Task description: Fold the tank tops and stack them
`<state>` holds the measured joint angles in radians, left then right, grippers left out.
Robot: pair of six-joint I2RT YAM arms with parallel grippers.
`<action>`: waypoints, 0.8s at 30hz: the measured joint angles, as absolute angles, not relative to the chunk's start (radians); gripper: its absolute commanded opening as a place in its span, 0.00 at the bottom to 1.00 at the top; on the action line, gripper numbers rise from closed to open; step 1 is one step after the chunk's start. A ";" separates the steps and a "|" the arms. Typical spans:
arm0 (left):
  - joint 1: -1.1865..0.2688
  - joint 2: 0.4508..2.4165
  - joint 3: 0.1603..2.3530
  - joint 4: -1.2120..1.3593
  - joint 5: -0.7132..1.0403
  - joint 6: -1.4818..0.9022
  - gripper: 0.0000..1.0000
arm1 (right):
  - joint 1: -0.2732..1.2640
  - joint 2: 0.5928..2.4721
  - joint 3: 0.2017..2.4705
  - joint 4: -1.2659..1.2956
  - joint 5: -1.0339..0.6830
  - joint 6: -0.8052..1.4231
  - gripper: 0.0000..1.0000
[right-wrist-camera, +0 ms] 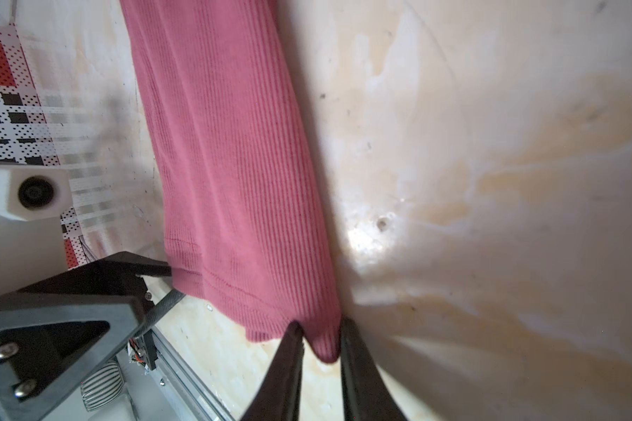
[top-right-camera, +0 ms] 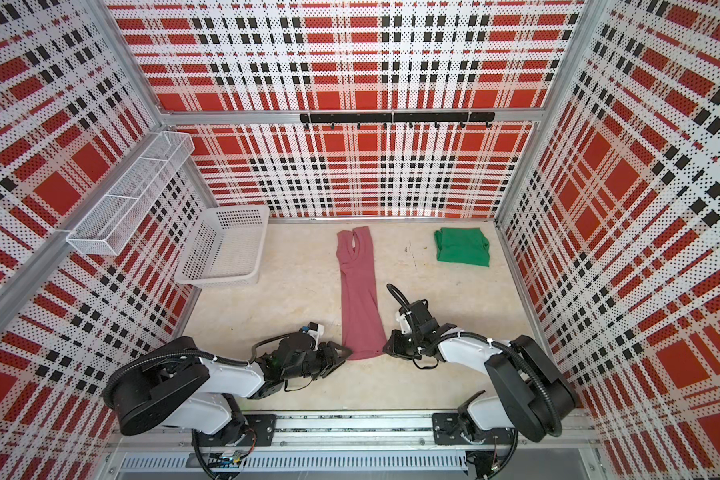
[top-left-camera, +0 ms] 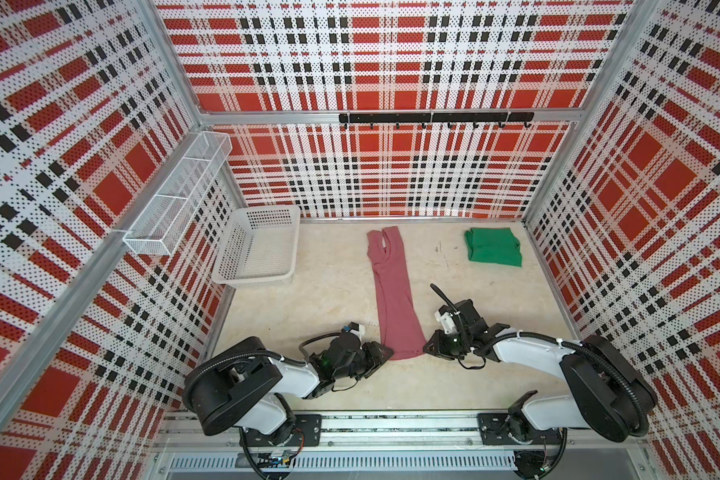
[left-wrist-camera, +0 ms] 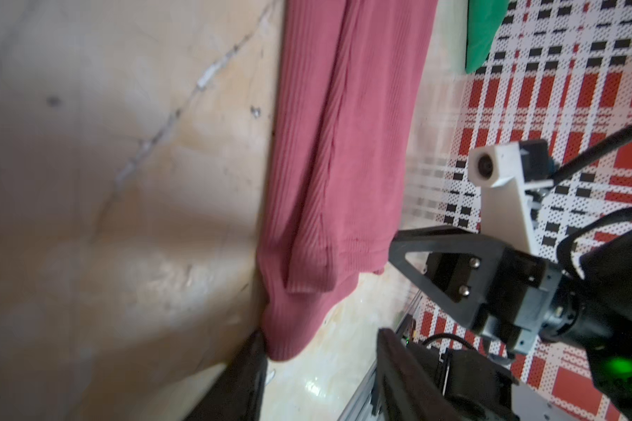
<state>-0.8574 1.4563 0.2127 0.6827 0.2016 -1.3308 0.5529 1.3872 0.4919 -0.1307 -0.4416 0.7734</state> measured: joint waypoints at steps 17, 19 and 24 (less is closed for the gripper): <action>-0.836 1.512 0.228 0.662 0.131 -1.317 0.00 | 0.556 1.404 0.492 -0.112 -0.451 0.765 0.03; -0.837 1.511 0.228 0.661 0.133 -1.315 0.00 | 0.563 1.394 0.492 -0.125 -0.447 0.757 0.02; -0.867 1.459 0.200 0.633 0.125 -1.325 0.00 | 0.602 1.338 0.492 -0.177 -0.421 0.743 0.00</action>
<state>-0.8669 1.4586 0.1997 0.6334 0.1253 -1.3247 0.6022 1.3380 0.4923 -0.1768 -0.4210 0.7425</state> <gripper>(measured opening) 0.044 0.061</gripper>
